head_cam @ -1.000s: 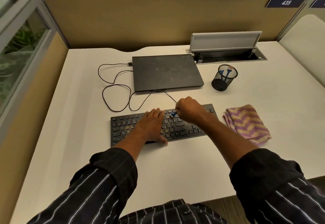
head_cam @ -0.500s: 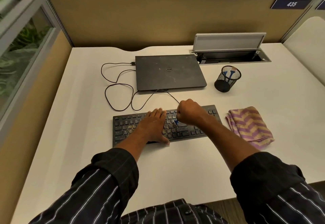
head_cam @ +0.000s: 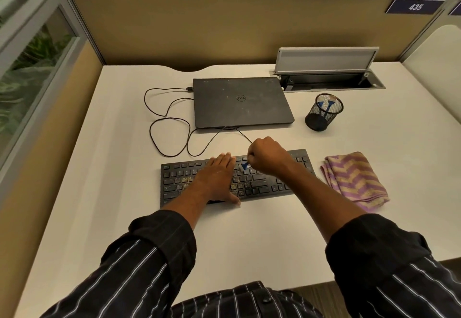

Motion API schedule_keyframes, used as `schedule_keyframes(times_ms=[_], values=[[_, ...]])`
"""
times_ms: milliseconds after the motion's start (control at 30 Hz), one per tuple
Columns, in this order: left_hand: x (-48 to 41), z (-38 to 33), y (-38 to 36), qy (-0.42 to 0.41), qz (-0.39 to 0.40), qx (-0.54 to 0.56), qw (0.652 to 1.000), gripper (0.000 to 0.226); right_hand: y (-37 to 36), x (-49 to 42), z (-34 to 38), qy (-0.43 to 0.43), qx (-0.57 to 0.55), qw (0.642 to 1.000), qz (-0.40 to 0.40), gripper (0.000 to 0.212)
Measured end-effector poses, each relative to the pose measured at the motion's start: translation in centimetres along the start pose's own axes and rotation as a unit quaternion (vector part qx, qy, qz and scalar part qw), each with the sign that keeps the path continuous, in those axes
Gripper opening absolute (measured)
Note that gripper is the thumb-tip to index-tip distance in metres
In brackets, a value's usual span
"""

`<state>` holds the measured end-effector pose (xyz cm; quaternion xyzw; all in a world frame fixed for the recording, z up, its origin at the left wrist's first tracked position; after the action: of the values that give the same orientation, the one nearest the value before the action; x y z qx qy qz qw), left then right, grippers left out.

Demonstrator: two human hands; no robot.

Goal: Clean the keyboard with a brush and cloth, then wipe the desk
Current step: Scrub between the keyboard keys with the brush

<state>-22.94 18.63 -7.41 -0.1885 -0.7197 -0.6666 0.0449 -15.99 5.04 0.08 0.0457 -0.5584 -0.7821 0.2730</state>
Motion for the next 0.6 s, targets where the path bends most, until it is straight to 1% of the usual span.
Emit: schedule_keyframes(times_ms=[67,233,400,533,600], values=[[0.0,0.0,0.0,-0.001,0.000,-0.005,1.000,0.135,0.0,0.0,0.0,0.004,-0.003,1.000,-0.003,0.019],[0.2,0.3,-0.1,0.011,0.008,-0.008,1.000,0.137,-0.6,0.5,-0.1,0.001,0.026,0.999,0.032,0.013],[0.7,1.2,-0.4,0.023,0.014,-0.012,1.000,0.139,-0.3,0.1,1.0,0.007,-0.007,1.000,0.004,0.019],[1.1,1.4,-0.4,0.027,0.013,-0.009,1.000,0.139,-1.0,0.3,1.8,0.014,0.031,0.999,0.039,0.012],[1.3,1.5,-0.3,0.028,0.011,-0.004,1.000,0.138,-1.2,0.3,1.9,0.014,0.034,0.998,0.046,0.013]])
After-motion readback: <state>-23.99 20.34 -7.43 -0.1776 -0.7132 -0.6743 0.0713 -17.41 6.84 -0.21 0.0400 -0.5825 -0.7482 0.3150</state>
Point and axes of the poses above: each hand's wrist, its own x-axis away from the middle knuckle, its own y-axis out of the back of the hand, z = x × y, the point moved 2 cm from there along -x, towards the middle knuckle, and after that the axes turned 4 degrees about -x, right-handed, at the moved point
